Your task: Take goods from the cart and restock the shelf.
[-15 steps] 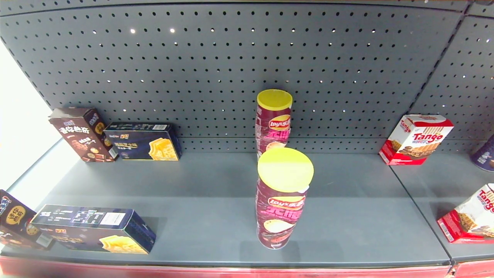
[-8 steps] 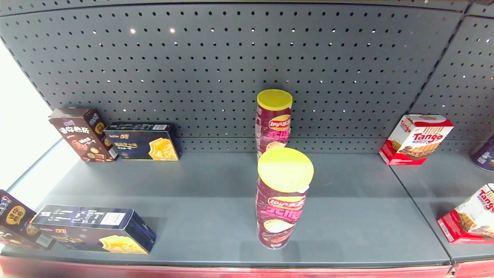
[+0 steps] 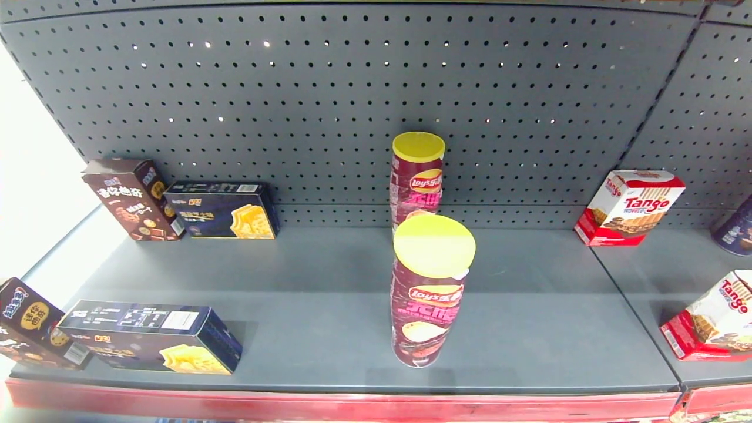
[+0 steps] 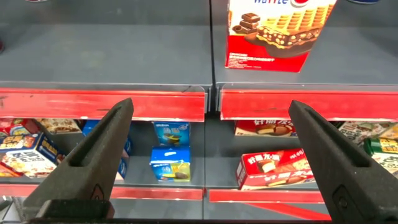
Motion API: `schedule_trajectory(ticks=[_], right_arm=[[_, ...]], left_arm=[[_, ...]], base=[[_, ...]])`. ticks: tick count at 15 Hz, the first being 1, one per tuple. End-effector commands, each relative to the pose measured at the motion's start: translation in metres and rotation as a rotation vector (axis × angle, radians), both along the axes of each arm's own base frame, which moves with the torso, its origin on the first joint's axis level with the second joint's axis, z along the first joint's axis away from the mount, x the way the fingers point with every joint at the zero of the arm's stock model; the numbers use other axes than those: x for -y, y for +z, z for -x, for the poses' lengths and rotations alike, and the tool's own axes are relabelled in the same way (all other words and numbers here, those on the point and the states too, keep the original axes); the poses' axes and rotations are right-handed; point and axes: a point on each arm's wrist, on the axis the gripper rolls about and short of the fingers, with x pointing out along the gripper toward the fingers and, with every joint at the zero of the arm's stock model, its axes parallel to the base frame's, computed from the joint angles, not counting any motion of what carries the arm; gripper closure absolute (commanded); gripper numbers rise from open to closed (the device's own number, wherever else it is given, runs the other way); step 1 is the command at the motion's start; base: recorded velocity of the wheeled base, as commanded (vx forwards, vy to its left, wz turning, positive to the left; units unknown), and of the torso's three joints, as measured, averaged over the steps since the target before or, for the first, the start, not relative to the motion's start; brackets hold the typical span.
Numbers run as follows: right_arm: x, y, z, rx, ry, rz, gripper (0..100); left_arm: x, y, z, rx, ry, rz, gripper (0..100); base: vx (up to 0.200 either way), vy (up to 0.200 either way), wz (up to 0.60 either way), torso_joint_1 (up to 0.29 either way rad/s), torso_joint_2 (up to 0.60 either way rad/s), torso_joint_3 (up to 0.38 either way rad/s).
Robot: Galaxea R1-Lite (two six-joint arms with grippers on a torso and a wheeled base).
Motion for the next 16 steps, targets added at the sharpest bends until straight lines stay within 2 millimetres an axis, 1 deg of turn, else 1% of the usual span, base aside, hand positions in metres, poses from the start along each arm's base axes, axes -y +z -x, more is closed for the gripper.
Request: schedule_trajectory(ticks=[1, 16], right_arm=[[0.0, 0.0, -0.0001, -0.002, 0.0, 0.0, 0], [0.0, 0.0, -0.0001, -0.002, 0.0, 0.0, 0]], left_arm=[[0.0001, -0.0001, -0.0001, -0.002, -0.002, -0.001, 0], [0.0001, -0.0001, -0.0001, -0.002, -0.002, -0.001, 0]], base=[[0.0, 0.0, 0.0, 0.0, 0.0, 0.0], [0.0, 0.0, 0.0, 0.0, 0.0, 0.0]])
